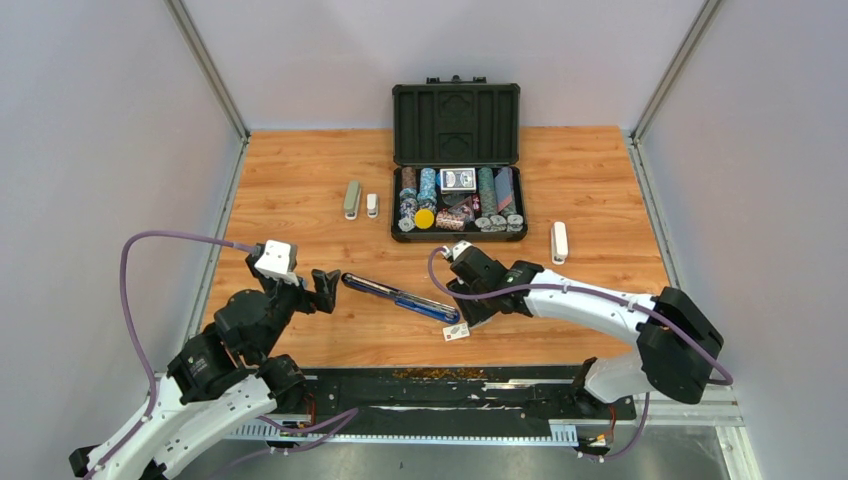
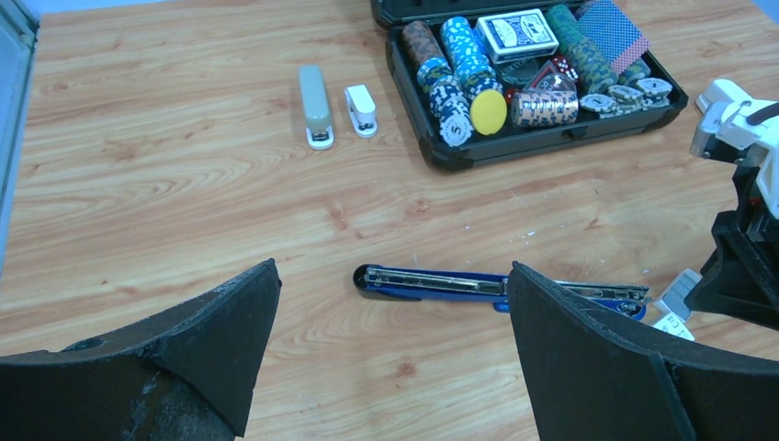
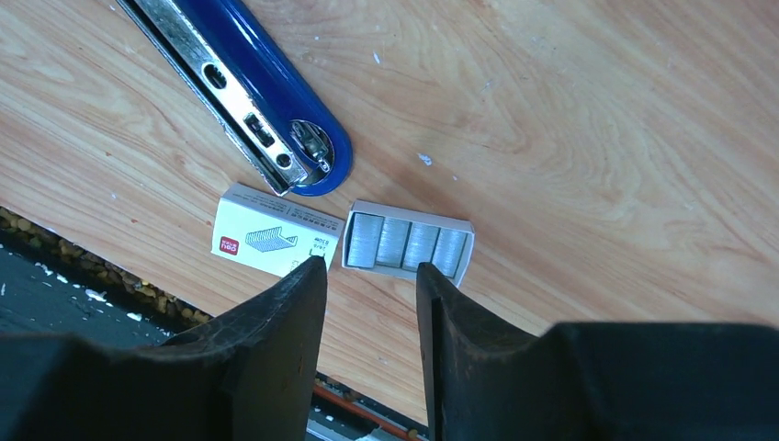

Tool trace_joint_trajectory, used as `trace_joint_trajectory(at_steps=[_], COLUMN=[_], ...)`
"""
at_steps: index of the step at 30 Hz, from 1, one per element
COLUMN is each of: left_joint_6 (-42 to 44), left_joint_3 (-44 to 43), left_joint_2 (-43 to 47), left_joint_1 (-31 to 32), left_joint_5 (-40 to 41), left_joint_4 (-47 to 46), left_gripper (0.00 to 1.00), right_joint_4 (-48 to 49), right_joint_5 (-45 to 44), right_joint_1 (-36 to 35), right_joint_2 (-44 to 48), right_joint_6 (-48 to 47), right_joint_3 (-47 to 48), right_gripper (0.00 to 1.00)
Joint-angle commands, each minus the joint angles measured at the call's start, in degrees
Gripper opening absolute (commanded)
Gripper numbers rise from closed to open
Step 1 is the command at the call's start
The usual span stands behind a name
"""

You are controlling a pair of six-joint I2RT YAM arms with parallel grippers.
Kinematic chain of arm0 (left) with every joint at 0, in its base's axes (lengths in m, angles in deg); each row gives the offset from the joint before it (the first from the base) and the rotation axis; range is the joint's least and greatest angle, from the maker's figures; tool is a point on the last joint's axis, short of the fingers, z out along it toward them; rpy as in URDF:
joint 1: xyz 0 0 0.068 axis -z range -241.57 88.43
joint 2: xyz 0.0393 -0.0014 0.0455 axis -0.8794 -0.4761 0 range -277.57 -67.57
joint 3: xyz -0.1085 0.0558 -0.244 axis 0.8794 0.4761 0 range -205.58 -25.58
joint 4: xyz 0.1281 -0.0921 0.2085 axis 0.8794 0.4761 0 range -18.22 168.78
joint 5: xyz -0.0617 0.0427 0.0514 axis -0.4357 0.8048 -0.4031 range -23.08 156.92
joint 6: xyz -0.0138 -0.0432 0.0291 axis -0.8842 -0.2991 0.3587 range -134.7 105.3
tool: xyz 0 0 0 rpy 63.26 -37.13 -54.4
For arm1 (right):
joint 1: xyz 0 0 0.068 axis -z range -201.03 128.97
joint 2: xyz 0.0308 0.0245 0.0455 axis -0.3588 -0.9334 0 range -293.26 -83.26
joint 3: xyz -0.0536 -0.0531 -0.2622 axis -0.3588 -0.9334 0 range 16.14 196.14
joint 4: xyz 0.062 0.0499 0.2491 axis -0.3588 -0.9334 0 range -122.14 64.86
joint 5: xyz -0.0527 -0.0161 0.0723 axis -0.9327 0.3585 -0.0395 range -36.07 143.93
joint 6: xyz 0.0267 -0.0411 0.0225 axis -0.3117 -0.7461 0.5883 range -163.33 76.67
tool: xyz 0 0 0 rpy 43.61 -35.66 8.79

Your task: Load the staples into the stapler

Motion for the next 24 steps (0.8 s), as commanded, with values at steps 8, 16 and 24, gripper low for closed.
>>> trace_joint_trajectory(at_steps=[8,16,24], left_joint_6=[0.9,0.9,0.9], left_joint_3=[0.2,0.2,0.2], left_joint_2=[-0.9,-1.1,-1.2], left_joint_1=[-0.3,-0.3,-0.3], left_joint_5=[-0.5,-0.5,-0.5], left_joint_4=[-1.9,-1.8,-1.8], left_gripper=[1.0,1.0,1.0], right_joint_4=[7.0,8.3,8.3], right_joint_5=[3.5,4.3,4.8], right_joint_1=[1.1,1.2,1.2], right_joint_2=[-4.0,-5.8,-6.5], right_joint_6=[2.4,2.6,2.7], right_joint_3=[-2.0,-2.7,-3.1], right_gripper=[0.36,0.33,0.25])
